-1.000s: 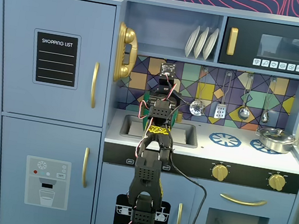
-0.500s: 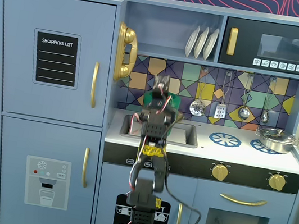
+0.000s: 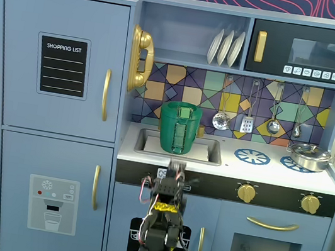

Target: Pick up the lid from the counter and put it on the green recipient

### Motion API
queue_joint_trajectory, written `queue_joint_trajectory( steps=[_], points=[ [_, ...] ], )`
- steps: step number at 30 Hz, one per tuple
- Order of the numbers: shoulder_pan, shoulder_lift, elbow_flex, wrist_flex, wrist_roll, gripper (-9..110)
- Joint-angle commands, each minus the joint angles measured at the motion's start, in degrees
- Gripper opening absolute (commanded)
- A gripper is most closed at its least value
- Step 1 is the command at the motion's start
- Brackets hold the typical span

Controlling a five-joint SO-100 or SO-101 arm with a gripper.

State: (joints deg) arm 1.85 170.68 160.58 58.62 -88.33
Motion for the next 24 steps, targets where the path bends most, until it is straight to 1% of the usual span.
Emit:
queue_joint_trajectory(
  steps=[1, 4, 11, 13, 17, 24],
  points=[
    [-3.3, 6.4, 5.7, 6.7, 2.7, 1],
    [-3.4, 11.3, 8.7, 13.4, 2.6, 2],
    [-3.2, 11.3, 11.1, 23.9, 2.5, 2],
    [-2.6, 11.3, 11.1, 24.2, 3.5, 2],
    [-2.0, 11.4, 11.2, 29.3, 0.3, 2],
    [1.4, 11.4, 11.2, 29.2, 1.7, 3]
  ],
)
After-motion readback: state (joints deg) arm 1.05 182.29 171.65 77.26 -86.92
